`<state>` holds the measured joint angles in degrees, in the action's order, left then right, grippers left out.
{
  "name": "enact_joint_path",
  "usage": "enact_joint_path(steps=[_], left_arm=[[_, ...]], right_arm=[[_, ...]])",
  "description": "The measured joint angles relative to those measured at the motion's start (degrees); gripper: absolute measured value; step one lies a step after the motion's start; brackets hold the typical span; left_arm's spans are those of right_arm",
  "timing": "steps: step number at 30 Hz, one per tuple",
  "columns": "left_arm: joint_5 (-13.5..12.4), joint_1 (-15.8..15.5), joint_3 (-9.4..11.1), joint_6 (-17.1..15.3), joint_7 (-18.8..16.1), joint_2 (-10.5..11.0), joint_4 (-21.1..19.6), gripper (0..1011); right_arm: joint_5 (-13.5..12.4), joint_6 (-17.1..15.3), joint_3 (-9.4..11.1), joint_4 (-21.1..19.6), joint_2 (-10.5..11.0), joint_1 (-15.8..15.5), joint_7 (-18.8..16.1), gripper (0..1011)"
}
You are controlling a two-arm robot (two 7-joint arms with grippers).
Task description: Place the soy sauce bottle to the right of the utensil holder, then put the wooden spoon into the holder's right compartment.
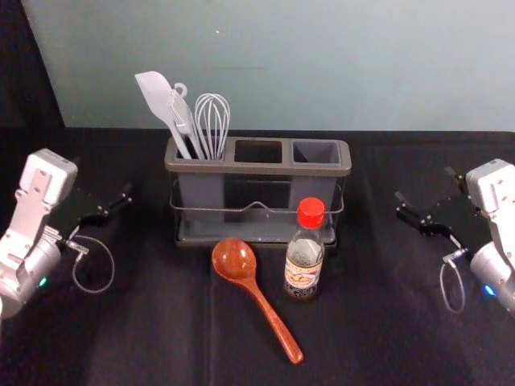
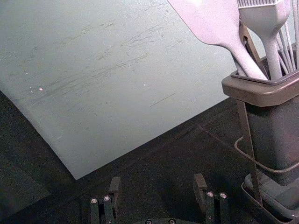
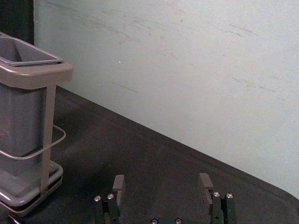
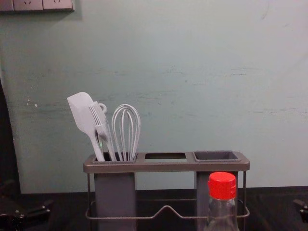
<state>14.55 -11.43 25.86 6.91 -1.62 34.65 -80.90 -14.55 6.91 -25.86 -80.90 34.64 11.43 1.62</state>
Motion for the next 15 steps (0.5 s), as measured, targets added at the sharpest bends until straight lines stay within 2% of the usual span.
enact_joint_path(steps=[15], left_arm=[[0.00, 0.00, 0.00, 0.00, 0.00, 0.00, 0.00, 1000]], right_arm=[[0.00, 0.00, 0.00, 0.00, 0.00, 0.00, 0.00, 1004]])
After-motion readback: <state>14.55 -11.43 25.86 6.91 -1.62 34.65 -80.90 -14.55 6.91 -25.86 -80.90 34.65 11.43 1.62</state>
